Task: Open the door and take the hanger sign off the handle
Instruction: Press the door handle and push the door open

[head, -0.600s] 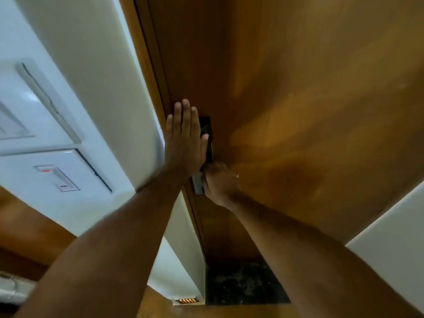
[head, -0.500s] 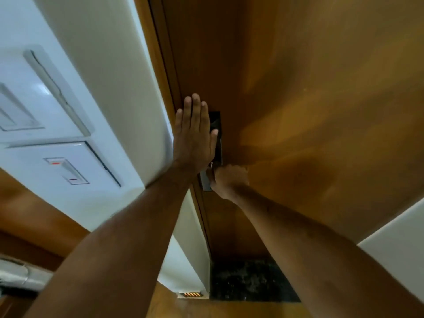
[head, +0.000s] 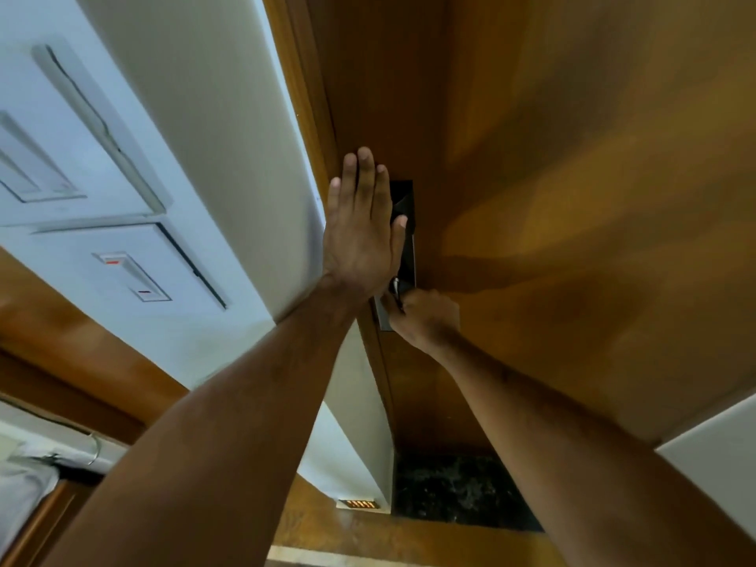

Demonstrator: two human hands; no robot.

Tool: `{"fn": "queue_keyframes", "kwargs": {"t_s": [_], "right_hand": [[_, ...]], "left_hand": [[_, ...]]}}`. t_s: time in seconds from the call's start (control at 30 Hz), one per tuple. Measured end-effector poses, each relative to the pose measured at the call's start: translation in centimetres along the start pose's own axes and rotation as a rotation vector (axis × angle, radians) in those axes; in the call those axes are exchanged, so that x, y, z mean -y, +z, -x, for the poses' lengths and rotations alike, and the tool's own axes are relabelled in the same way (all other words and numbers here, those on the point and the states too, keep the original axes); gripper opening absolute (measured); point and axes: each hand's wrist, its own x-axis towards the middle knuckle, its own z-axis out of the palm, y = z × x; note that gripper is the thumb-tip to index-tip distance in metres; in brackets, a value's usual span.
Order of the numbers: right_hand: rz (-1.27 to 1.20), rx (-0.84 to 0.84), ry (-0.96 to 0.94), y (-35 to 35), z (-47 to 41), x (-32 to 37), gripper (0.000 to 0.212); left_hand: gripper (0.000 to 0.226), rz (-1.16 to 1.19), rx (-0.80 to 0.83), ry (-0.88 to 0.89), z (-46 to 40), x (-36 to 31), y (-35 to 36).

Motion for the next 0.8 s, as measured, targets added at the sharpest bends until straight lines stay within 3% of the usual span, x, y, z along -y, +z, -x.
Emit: {"fn": "queue_keyframes", "kwargs": {"t_s": [0.3, 0.57, 0.8], "right_hand": [[0.017, 0.051, -0.072, -1.6, 5.0, 0.7, 0.066], [0.229, 0.187, -0.186, -4.6, 10.2, 1.5, 0.063], [0.353, 0.141, -0.162, -8.1, 18.0, 2.7, 0.061]], "left_hand": [[0.068, 0.038, -0.018, -0.031, 4.2, -1.4, -3.1], [0.064, 0.108, -0.134, 0.016, 10.5, -2.4, -6.5], [0.069, 0.360, -0.138, 0.037, 19.0, 0.4, -6.8]]}}
